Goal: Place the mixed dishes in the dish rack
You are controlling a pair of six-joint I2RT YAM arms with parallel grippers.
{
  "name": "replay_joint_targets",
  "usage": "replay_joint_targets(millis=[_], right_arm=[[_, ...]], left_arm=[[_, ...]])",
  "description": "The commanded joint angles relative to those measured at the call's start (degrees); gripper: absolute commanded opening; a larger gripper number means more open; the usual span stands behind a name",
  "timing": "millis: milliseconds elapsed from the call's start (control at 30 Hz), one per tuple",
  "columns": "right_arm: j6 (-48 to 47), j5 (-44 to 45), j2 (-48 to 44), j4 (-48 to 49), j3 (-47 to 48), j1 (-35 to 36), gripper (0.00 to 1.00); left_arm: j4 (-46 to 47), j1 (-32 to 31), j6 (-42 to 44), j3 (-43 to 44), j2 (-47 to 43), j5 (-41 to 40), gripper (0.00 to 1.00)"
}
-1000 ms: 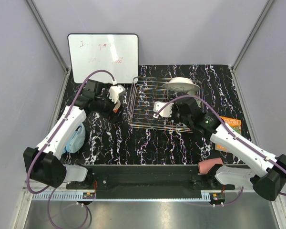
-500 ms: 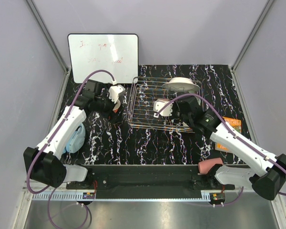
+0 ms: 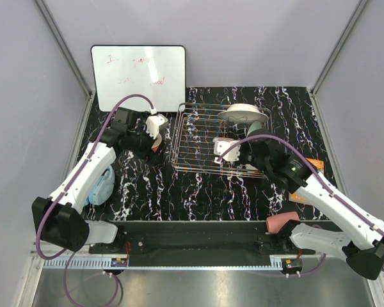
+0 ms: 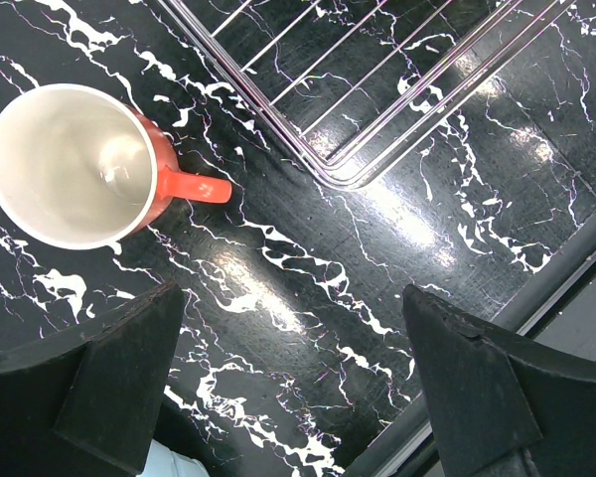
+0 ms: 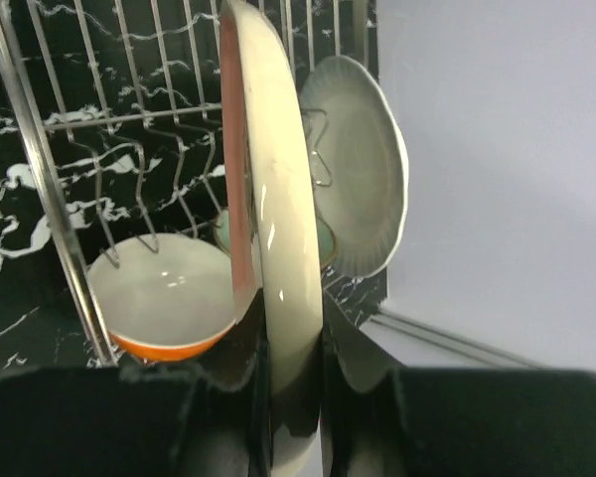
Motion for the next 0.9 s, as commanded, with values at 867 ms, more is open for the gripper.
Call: replay_joint_targets(millis=[867], right_arm=[[-10.22,-1.03,5.14,1.96,1.22,-0.26,0.0]], left_arm=[[1.98,0.32,0.76,0.81,-0.49,1.04,0.95]])
